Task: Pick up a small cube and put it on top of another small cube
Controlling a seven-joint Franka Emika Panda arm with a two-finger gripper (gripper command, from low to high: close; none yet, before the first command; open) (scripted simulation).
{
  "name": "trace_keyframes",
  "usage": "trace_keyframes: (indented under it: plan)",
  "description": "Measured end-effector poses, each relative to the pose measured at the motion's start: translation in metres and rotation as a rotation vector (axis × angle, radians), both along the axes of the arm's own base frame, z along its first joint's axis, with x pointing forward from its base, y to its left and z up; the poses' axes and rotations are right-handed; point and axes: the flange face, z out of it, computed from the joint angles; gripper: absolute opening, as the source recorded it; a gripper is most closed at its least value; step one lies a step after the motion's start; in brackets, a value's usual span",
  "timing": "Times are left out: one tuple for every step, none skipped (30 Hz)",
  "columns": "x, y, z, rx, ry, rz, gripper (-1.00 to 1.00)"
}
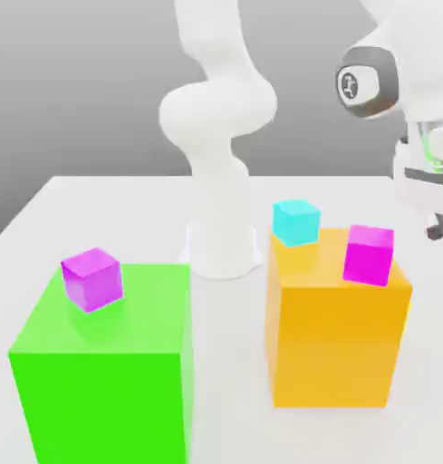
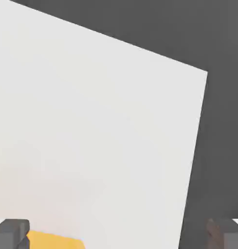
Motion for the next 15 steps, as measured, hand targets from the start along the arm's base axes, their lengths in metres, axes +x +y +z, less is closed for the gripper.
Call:
trace_keyframes:
  plan:
    - [-0.009, 0.006, -0.011, -0.019, 0.001, 0.063, 0.00]
    - [-0.019, 0.011, -0.024, -0.041, 0.002, 0.127, 0.00]
    - [-0.031, 0.015, -0.037, -0.065, 0.006, 0.190, 0.00]
    - [-0.045, 0.020, -0.051, -0.090, 0.012, 0.260, 0.00]
    - [-0.060, 0.024, -0.064, -0.116, 0.017, 0.331, 0.00]
    - [-0.074, 0.025, -0.078, -0.143, 0.023, 0.395, 0.00]
    - [-0.087, 0.026, -0.090, -0.168, 0.027, 0.463, 0.00]
    - [-0.104, 0.023, -0.106, -0.205, 0.045, 0.511, 0.00]
    - [-0.112, 0.020, -0.118, -0.226, 0.055, 0.534, 0.00]
    - [-0.108, 0.014, -0.127, -0.235, 0.061, 0.523, 0.00]
    - [-0.108, 0.012, -0.136, -0.240, 0.064, 0.523, 0.00]
    - [-0.107, 0.012, -0.145, -0.243, 0.064, 0.523, 0.00]
    - [-0.107, 0.011, -0.153, -0.244, 0.065, 0.523, 0.00]
    - [-0.107, 0.011, -0.162, -0.245, 0.066, 0.523, 0.00]
    - [-0.108, 0.010, -0.171, -0.245, 0.067, 0.523, 0.00]
